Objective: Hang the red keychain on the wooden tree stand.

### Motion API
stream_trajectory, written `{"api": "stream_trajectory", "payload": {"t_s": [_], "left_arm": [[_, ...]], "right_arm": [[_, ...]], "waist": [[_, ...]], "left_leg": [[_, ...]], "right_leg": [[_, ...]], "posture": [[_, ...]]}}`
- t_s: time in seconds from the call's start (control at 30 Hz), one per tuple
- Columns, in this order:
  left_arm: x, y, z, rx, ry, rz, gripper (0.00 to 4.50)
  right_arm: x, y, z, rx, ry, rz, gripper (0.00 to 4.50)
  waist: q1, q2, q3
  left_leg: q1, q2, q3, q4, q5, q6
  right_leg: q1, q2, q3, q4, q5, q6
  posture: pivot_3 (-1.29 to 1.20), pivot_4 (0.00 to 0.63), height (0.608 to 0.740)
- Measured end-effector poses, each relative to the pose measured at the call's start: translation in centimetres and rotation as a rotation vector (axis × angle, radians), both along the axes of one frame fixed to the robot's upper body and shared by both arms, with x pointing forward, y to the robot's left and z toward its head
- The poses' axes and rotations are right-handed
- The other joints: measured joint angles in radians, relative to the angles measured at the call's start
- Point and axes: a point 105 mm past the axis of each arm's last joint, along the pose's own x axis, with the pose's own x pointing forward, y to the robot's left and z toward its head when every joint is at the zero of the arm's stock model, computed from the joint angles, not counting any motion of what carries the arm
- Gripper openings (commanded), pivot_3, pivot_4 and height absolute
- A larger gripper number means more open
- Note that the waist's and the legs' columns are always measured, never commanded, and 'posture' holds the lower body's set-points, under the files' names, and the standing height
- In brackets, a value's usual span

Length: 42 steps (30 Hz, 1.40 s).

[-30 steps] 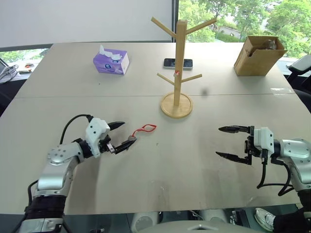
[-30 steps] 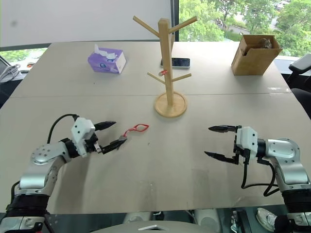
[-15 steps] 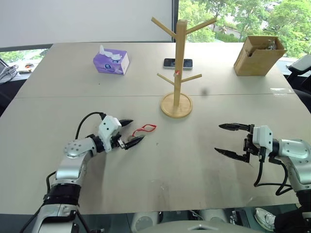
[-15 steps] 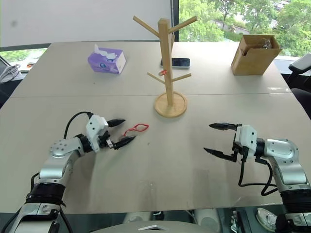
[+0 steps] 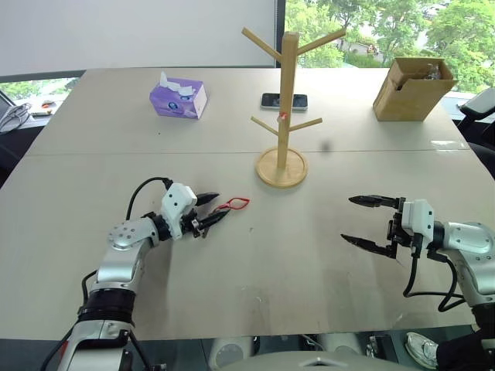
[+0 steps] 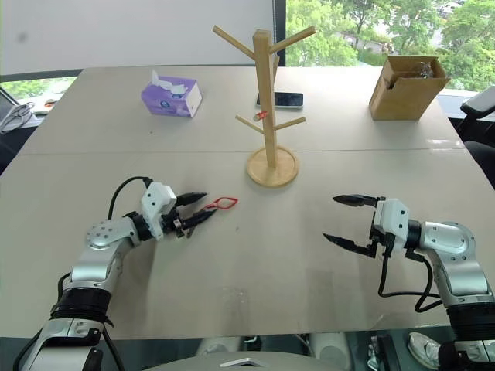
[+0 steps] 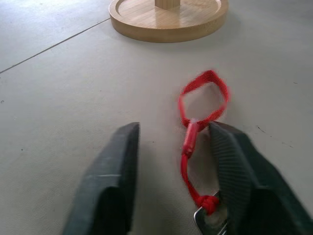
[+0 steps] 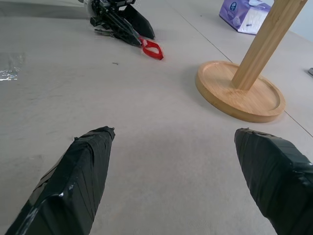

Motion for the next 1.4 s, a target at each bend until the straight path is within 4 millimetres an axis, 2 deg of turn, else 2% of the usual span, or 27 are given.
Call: {"api": "stream_trajectory", "payload": {"t_s": [0.03, 0.07, 0.27, 0.33, 0.5, 0.67, 0.83, 0.9, 1.13, 1.33, 1.4], "left_arm": [[0.0, 0.0, 0.0, 0.0, 0.0, -0.001, 0.2], [0.0, 0.0, 0.0, 0.0, 0.0, -0.001, 0.04], [0.2, -0.1, 0.1, -0.012, -0.009, 0.014, 0.04], [0.4, -1.1, 0.9, -0.07, -0.053, 0.028, 0.04], [-0.4, -4.1, 5.4, -0.191, -0.225, 0.002, 0.04], [-3.1, -6.4, 9.6, -0.294, -0.38, -0.036, 0.04], [-3.9, -7.7, 12.7, -0.391, -0.499, -0.002, 0.04], [-3.6, -8.0, 13.4, -0.404, -0.528, 0.021, 0.04], [-2.1, -10.4, 13.9, -0.477, -0.533, 0.055, 0.04], [-1.0, -11.9, 13.0, -0.482, -0.499, 0.06, 0.04], [0.2, -12.9, 11.8, -0.447, -0.46, 0.051, 0.04]], "right_arm": [[0.0, 0.0, 0.0, 0.0, 0.0, 0.0, 4.26], [0.0, 0.0, 0.0, 0.0, 0.001, -0.001, 4.26], [0.1, 0.0, 0.0, 0.004, 0.004, -0.006, 4.26], [0.3, -0.1, 0.2, 0.016, 0.015, -0.023, 4.26], [1.1, -0.5, 3.0, 0.034, -0.026, -0.045, 4.26], [2.3, -1.7, 6.7, 0.04, -0.111, -0.093, 4.26], [3.5, -1.7, 9.0, 0.049, -0.179, -0.097, 4.26], [3.7, -1.8, 9.3, 0.047, -0.18, -0.099, 4.26], [4.2, -2.0, 9.6, 0.044, -0.18, -0.112, 4.26], [4.3, -1.9, 9.7, 0.044, -0.185, -0.11, 4.26], [4.4, -1.7, 9.9, 0.04, -0.191, -0.106, 4.26]], "waist": [[0.0, 0.0, 0.0], [0.0, 0.0, 0.0], [0.001, 0.0, 0.0], [0.001, 0.0, 0.0], [-0.002, 0.0, 0.0], [-0.002, 0.0, 0.0], [0.001, 0.0, 0.0], [0.002, 0.0, 0.0], [0.001, 0.0, 0.0], [0.0, 0.0, 0.0], [0.0, 0.0, 0.0]], "left_leg": [[0.0, 0.0, 0.0, 0.0, 0.0, 0.0], [0.0, 0.0, 0.0, 0.0, 0.0, 0.0], [0.0, 0.0, 0.0, 0.0, 0.0, 0.0], [-0.001, 0.0, -0.001, 0.001, 0.0, 0.0], [-0.001, 0.0, 0.0, 0.0, 0.002, -0.004], [0.0, 0.0, -0.001, 0.0, 0.002, -0.003], [0.0, -0.001, -0.001, 0.001, 0.0, 0.0], [0.0, -0.002, -0.001, 0.001, 0.0, 0.0], [0.0, -0.003, -0.001, 0.001, 0.002, -0.003], [0.0, -0.003, -0.001, 0.001, 0.002, -0.003], [0.0, -0.003, -0.001, 0.001, 0.002, -0.003]], "right_leg": [[0.0, 0.0, 0.0, 0.0, 0.0, 0.0], [0.0, 0.0, 0.0, 0.0, 0.0, 0.0], [0.0, 0.0, 0.0, 0.0, 0.0, 0.0], [0.0, 0.0, 0.0, 0.0, 0.0, 0.0], [0.0, 0.0, 0.001, 0.0, 0.0, 0.0], [0.0, 0.0, 0.001, 0.0, 0.0, 0.0], [0.002, 0.0, 0.0, 0.0, 0.0, 0.0], [0.002, 0.0, 0.0, 0.0, 0.0, 0.0], [0.002, 0.001, 0.0, 0.0, 0.0, 0.0], [0.002, 0.001, 0.0, -0.001, 0.0, 0.0], [0.002, 0.001, 0.0, -0.001, 0.0, 0.0]], "posture": [[0.0, 0.15, 0.74], [0.0, 0.15, 0.74], [0.0, 0.15, 0.74], [0.0, 0.15, 0.74], [0.0, 0.15, 0.74], [0.0, 0.15, 0.74], [0.0, 0.15, 0.74], [0.0, 0.15, 0.74], [0.0, 0.15, 0.74], [0.0, 0.15, 0.74], [0.0, 0.15, 0.74]]}}
